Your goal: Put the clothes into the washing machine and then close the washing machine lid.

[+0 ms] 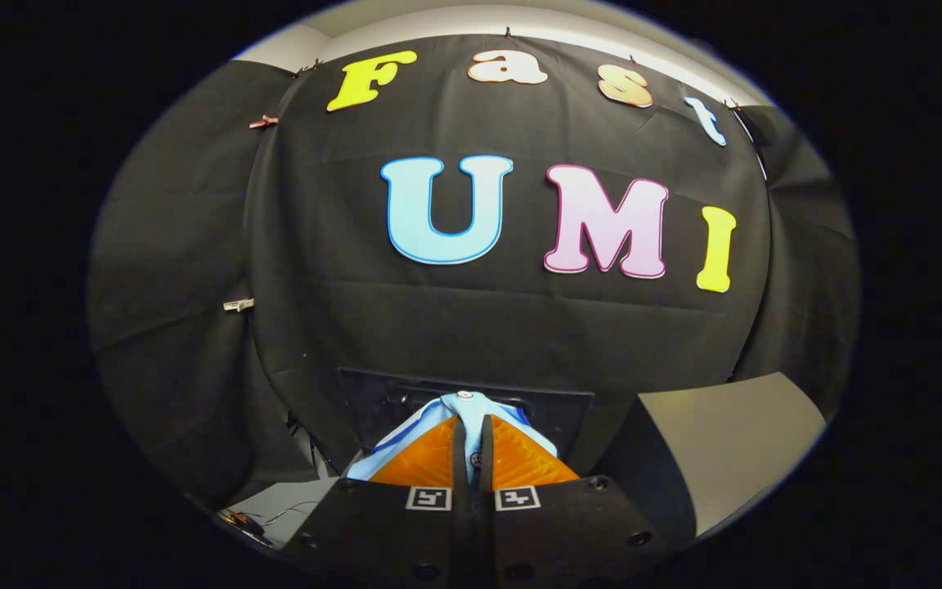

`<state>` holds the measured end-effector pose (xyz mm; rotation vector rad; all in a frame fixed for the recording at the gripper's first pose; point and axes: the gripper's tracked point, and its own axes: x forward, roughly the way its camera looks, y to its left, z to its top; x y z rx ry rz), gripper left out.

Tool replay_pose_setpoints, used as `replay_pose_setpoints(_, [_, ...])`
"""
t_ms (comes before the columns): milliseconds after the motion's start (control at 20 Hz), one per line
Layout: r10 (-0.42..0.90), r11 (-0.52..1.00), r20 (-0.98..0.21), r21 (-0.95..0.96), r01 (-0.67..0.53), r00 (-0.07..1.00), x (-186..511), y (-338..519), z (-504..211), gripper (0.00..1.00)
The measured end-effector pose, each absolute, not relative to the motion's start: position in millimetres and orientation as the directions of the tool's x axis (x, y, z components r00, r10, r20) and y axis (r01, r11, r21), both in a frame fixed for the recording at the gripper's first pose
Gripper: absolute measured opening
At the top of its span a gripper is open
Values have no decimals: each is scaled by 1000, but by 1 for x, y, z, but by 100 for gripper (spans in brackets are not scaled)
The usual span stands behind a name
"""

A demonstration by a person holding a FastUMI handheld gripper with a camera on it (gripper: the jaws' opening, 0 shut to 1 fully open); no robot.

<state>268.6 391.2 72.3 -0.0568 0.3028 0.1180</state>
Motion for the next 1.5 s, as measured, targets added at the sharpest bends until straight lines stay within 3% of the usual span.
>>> replay_pose_setpoints(550, [67, 988, -489, -91, -127, 869, 287, 414, -100, 5])
replay_pose_setpoints(1500, [15, 984, -738, -109, -142, 674, 256, 407, -268, 5])
